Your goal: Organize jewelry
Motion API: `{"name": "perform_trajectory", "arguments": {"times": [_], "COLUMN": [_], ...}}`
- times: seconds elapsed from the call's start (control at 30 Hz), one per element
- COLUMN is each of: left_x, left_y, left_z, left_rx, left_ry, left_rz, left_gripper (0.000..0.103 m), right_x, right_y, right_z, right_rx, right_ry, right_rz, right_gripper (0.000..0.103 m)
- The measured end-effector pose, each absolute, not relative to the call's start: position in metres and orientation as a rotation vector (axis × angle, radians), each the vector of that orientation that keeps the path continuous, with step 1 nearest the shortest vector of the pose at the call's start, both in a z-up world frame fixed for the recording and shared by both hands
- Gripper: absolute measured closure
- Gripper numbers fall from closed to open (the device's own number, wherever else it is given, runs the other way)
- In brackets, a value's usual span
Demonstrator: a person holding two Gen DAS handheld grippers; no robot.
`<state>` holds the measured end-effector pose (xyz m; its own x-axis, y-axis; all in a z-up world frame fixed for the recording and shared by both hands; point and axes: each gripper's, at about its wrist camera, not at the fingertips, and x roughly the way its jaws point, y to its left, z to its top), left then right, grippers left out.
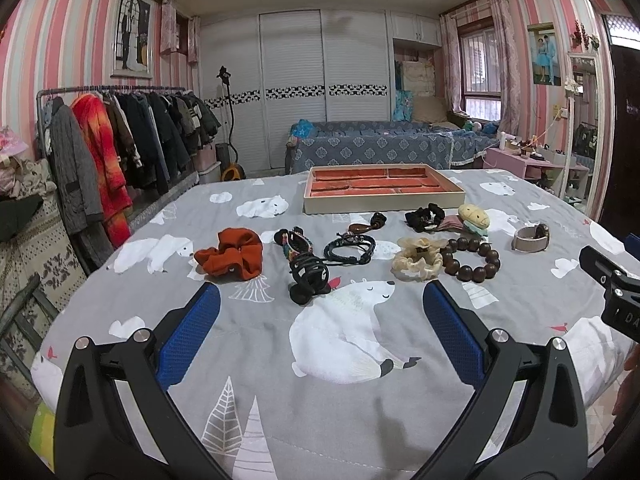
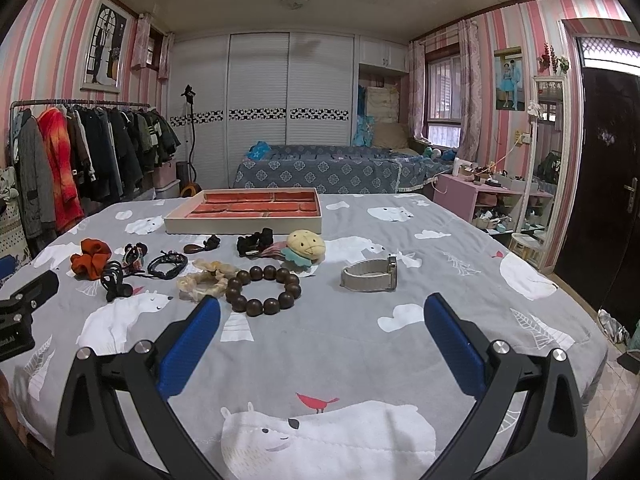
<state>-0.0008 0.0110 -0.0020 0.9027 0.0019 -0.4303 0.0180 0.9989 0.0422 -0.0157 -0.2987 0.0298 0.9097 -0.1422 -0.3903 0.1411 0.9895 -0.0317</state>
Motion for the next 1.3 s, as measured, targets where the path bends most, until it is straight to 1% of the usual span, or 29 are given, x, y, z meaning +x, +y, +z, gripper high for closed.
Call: {"name": "perform_trajectory", "arguments": {"times": [0.2,0.37,0.53,0.7,0.9,1.2,1.3], "left_x": [0.015,0.022,0.037,0.059,0.083,0.117,0.127], "left_y": [0.016,0.016,0.023,0.028,0.027,0.028,0.031], "left_z": [-0.016,-0.019,-0.019,-0.019,-0.017,-0.017,-0.022], "left_rx": [0.039,0.075,0.056,0.051,0.068,0.079,0.064], "left_ry": [0.514,0.518,0.537,0.577,0.597,0.613,0.646], "left_rz": [0.000,0.016,0.016,0.013,0.020,0.061,0.062], "left_gripper": [0.005,0.005,0.005,0.005,0.005,0.005,0.005], "right_x": [0.001,0.007,0.023,0.046,0.070,0.120,0.132], "right_y": [-0.304,-0.307,-0.308,-0.302,-0.296,-0.302,-0.302], "right_z": [0.019,0.018,0.016,0.016,0.024,0.009,0.003], "right_rx": [0.014,0.021,0.035,-0.014,-0.062,-0.038,-0.040], "right_ry": [0.465,0.442,0.468,0.533,0.509,0.638,0.669], "right_rz": [-0.148,-0.148,-0.136,-0.123,-0.148,-0.138,-0.132], "right_gripper": [0.004,0.004,0.004,0.004,0.004,0.004,0.004]}}
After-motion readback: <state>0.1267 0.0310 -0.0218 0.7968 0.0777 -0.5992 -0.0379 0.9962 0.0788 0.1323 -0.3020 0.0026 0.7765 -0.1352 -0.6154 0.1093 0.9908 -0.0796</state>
